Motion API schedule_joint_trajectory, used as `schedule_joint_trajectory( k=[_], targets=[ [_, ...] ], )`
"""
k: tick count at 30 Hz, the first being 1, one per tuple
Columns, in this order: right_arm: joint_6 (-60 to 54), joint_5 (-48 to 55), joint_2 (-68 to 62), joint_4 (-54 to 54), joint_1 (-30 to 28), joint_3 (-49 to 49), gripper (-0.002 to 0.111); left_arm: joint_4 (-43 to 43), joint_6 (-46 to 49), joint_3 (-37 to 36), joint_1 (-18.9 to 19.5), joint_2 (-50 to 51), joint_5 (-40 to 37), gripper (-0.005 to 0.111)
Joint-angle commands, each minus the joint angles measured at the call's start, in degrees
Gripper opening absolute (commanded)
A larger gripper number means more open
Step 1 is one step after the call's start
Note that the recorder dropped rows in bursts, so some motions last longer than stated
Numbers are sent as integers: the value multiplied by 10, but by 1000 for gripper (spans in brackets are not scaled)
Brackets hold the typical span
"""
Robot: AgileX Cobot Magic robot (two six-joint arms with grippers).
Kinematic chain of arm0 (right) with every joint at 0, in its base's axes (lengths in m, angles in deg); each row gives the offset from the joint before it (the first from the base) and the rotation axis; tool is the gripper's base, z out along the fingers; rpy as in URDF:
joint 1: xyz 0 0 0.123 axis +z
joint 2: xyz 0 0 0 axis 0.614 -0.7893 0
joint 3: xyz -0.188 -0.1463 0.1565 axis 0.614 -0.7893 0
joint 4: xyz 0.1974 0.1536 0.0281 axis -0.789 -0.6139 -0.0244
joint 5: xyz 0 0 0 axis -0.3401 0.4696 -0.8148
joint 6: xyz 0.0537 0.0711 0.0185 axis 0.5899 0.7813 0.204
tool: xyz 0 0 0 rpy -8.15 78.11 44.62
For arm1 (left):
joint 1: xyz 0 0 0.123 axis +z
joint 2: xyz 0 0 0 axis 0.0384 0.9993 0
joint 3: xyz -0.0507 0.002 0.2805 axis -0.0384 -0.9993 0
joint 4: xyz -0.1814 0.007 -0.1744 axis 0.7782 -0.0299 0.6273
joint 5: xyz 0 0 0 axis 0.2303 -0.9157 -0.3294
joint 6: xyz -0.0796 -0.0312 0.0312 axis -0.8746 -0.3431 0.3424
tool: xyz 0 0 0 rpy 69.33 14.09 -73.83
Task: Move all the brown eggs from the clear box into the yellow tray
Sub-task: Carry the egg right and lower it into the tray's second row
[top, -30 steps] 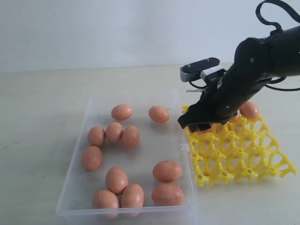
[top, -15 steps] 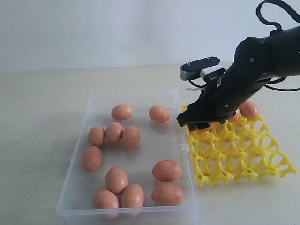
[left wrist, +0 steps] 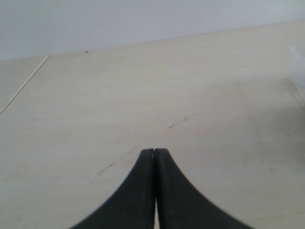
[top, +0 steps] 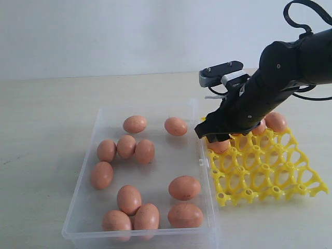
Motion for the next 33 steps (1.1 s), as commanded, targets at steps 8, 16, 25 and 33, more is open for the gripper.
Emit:
schedule_joint_trajectory(
  k=[8, 16, 25, 33],
  targets=[
    [8, 9, 10, 1, 1, -3, 59, 0, -2, 2, -3, 0, 5, 0],
    [43, 57, 74, 73, 0, -11, 57, 0, -2, 2, -3, 0, 5, 0],
    [64, 90, 106, 123, -32, -52, 21, 0, -2, 2, -3, 0, 5, 0],
    [74, 55, 93, 108, -47, -106, 0, 0, -2, 2, -3, 0, 5, 0]
  ],
)
